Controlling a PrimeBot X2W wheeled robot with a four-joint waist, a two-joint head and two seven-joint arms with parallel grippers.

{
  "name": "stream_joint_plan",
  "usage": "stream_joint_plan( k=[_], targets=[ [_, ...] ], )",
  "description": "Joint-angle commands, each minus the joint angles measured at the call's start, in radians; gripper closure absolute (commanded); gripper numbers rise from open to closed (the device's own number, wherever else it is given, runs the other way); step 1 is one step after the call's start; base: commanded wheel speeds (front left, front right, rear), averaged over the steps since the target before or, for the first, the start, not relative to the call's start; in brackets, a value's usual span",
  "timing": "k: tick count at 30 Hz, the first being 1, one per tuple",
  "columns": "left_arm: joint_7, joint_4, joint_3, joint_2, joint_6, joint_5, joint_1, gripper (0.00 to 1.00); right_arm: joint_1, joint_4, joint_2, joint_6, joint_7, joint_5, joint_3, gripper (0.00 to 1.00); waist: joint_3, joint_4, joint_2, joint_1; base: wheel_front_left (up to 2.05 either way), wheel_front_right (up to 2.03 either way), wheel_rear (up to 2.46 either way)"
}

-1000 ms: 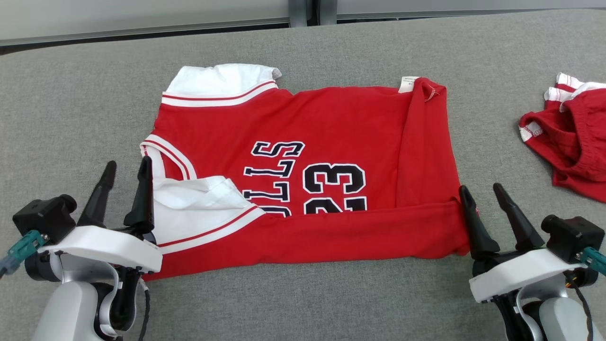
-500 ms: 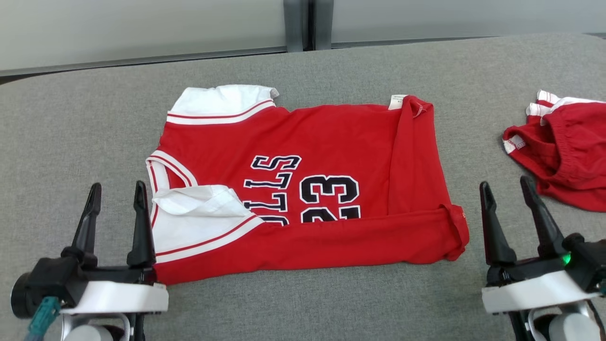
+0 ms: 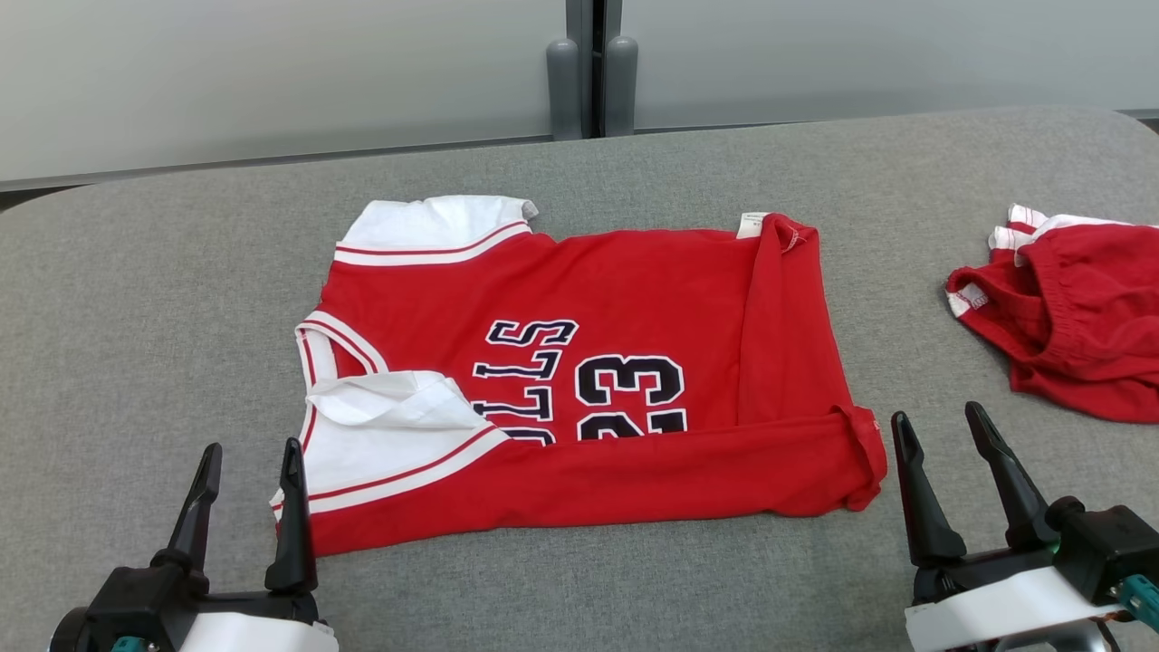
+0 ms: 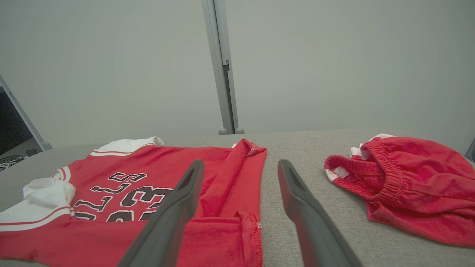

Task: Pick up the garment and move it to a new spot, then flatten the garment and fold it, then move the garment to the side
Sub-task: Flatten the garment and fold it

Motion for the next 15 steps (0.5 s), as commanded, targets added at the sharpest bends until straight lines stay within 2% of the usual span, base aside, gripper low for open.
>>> stream_joint_plan(
  k=[1, 10, 15],
  targets=[
    [0.001, 0.003, 0.003, 0.007, 0.006, -0.001, -0.011, 0.00, 0.002, -0.002, -0.001, 0.000, 0.006, 0.002, -0.001, 0.00, -0.003, 0.000, 0.0000, 0.0000, 0.00, 0.00, 0.00],
    [0.022, 0.018, -0.012, 0.012, 0.005, -0.005, -0.019, 0.00, -0.003, 0.023, -0.002, 0.000, 0.010, 0.004, -0.004, 0.00, -0.003, 0.001, 0.0000, 0.0000, 0.00, 0.00, 0.00],
    [0.062, 0.108, -0.026, -0.004, -0.020, -0.047, -0.019, 0.00, 0.007, 0.110, 0.001, 0.000, 0.030, 0.016, 0.003, 0.00, 0.022, 0.005, 0.0000, 0.0000, 0.00, 0.00, 0.00]
  ],
)
